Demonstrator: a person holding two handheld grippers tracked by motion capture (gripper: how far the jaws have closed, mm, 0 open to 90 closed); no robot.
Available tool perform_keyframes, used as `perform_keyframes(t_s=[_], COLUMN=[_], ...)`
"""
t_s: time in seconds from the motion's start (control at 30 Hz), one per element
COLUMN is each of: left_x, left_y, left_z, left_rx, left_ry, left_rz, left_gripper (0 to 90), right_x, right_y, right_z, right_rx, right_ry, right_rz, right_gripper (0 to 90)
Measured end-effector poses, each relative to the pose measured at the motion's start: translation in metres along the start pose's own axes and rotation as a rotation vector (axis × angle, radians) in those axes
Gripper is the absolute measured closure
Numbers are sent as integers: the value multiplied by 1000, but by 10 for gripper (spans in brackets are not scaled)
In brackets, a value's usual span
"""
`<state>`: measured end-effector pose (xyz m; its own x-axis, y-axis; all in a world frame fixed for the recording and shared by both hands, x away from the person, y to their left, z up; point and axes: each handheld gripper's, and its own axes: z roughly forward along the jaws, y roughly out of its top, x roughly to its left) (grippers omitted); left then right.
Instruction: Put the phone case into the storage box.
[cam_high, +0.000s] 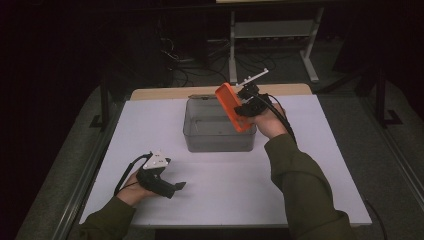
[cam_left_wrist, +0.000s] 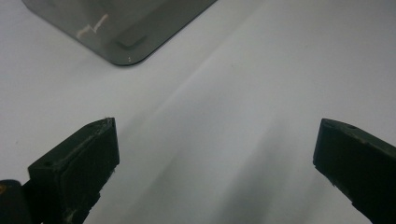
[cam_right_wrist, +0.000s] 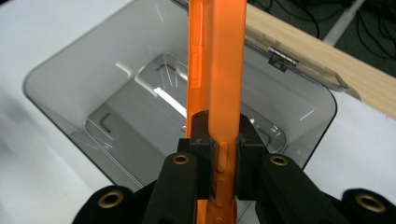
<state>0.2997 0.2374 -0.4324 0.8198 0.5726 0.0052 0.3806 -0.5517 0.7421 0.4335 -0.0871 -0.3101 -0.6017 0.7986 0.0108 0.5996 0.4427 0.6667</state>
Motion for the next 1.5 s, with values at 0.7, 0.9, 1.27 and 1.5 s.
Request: perform_keyframes(t_s=[0.7,0.9,1.27,1.5], left_x=[0,1,0,-1], left_y=[0,0,-1,-1], left_z=[0,0,0,0], left_rx=[2,0,4,6], left_ry=[-5,-5,-6,-10], left_rz=[-2,-1,-1,0], left_gripper=[0,0,0,0], right_x=[-8,-11,-16,-20], right_y=[16,19,15,12], right_z=[34,44,59,68], right_rx=[223,290,378,429], right_ry=[-36,-42,-49,-48], right_rz=[82,114,167,212], right_gripper=[799,798,796,793])
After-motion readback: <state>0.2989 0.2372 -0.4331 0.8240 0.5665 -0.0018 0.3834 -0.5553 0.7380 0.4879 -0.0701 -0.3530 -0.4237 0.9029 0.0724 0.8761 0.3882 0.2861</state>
